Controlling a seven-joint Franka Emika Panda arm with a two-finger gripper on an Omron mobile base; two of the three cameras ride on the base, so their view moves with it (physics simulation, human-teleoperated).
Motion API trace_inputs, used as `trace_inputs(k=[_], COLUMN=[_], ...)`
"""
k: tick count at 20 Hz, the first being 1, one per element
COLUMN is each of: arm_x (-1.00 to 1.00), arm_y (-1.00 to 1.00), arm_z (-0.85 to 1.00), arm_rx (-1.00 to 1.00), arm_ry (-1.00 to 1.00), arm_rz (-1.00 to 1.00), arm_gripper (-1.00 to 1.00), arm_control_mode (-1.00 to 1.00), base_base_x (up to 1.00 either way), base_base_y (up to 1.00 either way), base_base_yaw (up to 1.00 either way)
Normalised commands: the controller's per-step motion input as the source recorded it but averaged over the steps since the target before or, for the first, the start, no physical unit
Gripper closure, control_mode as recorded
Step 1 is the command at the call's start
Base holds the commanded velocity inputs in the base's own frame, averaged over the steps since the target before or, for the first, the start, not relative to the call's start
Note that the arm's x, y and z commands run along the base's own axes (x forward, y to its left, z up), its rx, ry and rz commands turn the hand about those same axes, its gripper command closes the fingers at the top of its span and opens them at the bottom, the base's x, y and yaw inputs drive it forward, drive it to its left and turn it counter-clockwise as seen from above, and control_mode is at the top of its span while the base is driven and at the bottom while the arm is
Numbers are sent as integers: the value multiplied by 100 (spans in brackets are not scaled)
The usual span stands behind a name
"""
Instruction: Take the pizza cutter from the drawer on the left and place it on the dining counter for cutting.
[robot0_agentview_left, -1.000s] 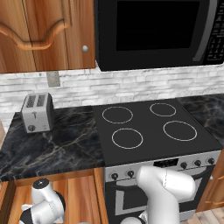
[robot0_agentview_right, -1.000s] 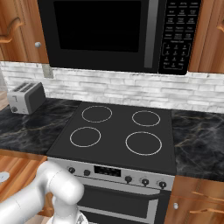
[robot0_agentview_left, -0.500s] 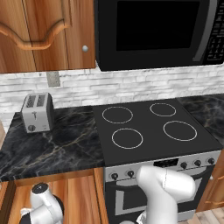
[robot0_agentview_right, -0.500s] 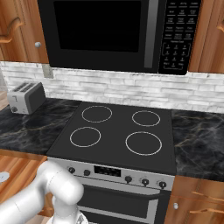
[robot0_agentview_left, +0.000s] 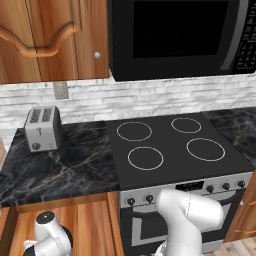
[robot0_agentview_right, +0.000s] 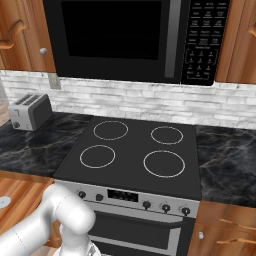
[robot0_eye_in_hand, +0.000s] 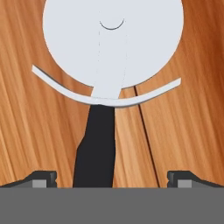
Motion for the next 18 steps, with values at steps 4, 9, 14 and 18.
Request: trace_inputs(k=[4,9,14,18], arm_x=[0,0,0,0], arm_y=[0,0,0,0], arm_z=[-9,-7,0,0], arm_rx=[0,0,0,0], arm_ry=[0,0,0,0], arm_rz=[0,0,0,0], arm_gripper=[-100,-100,-100,-100], arm_control_mode=[-100,-100,-100,-100], base_base_x=[0,0,0,0], base_base_y=[0,0,0,0], base_base_yaw=[0,0,0,0])
